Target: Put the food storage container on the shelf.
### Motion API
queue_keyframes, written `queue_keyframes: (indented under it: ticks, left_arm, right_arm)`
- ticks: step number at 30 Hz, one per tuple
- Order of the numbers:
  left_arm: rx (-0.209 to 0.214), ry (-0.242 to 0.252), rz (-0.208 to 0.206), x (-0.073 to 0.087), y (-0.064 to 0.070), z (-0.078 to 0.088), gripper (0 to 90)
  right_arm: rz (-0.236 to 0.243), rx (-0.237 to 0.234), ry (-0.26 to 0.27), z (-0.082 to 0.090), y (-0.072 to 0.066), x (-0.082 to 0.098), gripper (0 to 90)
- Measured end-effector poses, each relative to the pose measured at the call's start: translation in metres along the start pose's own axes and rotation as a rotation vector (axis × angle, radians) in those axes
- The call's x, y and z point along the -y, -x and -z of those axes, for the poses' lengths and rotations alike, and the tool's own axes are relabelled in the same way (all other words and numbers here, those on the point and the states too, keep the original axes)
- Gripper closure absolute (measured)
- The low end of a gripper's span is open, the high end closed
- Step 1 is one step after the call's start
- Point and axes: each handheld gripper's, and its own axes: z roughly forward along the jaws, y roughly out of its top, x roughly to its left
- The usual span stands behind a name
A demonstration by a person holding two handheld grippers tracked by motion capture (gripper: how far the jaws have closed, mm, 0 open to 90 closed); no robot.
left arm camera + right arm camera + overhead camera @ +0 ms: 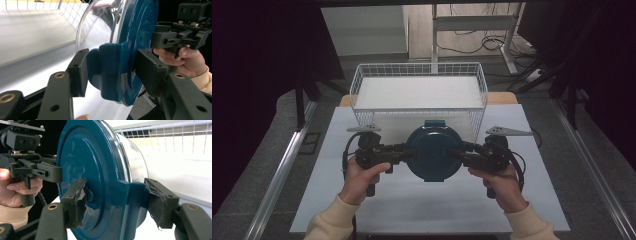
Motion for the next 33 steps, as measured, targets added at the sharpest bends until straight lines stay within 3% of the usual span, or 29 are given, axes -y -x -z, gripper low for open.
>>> queue_keyframes:
  ticks: [17,33]
  left_arm:
    - [-0.006,0.03,-0.028,-0.028,0.003,0.015,46.2]
    - [-0.005,0.066,-0.069,-0.085,0.01,0.027,46.1]
  right_arm:
    - [0.036,-0.015,0.012,-0.004,-0.007,-0.032,36.8]
    - [0.097,-0.006,0.031,0.001,-0.014,-0.094,36.8]
